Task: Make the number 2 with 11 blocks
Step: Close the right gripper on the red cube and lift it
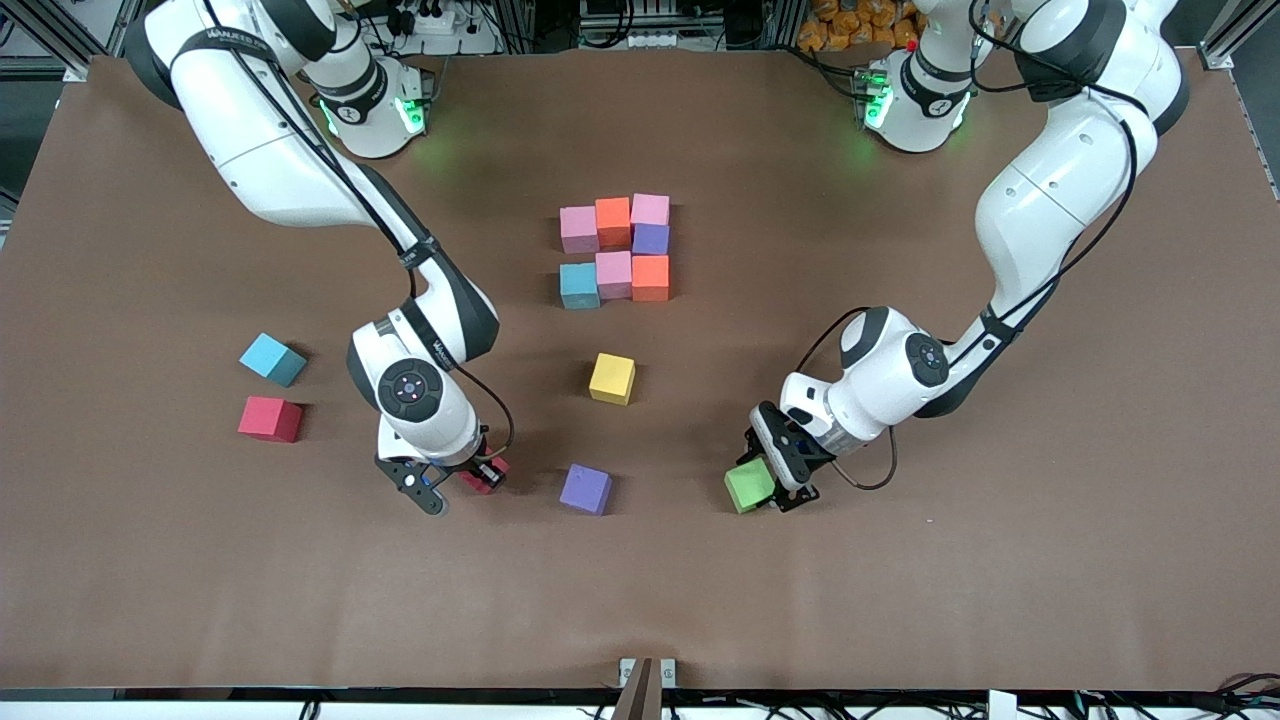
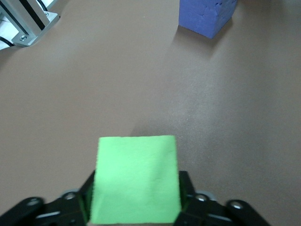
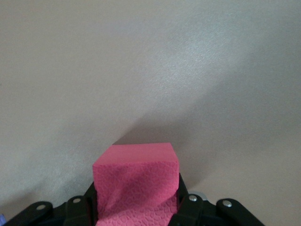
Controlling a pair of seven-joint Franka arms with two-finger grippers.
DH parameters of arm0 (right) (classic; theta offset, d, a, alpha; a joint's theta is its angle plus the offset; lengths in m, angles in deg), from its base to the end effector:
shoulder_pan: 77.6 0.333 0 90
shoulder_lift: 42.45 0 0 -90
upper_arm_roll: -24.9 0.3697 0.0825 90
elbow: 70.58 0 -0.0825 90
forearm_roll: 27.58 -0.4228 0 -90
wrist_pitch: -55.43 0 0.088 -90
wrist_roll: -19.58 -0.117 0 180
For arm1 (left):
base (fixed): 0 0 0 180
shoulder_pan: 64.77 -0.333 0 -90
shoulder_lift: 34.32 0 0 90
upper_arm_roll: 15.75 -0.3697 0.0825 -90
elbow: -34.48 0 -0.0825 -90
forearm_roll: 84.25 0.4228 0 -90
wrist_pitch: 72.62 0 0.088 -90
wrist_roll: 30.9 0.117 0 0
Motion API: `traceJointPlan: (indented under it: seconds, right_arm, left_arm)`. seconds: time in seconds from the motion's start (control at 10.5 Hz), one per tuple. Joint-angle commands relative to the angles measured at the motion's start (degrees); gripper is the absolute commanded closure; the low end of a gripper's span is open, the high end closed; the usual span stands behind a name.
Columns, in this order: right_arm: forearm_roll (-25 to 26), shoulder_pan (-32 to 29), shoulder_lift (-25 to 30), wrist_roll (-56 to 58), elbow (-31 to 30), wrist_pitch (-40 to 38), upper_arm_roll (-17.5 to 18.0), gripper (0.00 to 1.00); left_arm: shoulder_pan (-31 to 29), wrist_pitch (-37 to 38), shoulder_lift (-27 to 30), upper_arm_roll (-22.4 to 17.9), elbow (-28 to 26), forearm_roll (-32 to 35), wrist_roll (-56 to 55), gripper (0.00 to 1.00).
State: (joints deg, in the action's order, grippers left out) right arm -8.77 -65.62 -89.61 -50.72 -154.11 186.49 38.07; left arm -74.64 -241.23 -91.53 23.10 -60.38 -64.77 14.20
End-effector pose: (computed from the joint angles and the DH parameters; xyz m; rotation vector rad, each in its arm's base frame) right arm 0.7362 0.2953 0.2063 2.9454 -0.9919 0.1320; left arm 0.7189 -0.3038 0.1717 2.2602 -1.5904 0.8138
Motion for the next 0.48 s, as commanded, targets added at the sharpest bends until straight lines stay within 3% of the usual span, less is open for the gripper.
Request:
traceJointPlan:
  seconds: [0.0,0.38]
  right_arm:
    - [0.44,2.94,2.59,6.38,-4.33,0.07,0.01,1.00]
    - [0.53,9.64,7.94,12.18,-11.89,0.08,1.67,1.00]
  left_arm:
    - [0.03,-0.49,-0.62,0.35,0.73,1.09,1.31,1.00]
    - [-0.33,-0.49,-0.01,0.52,1.69,0.56,-0.61,1.00]
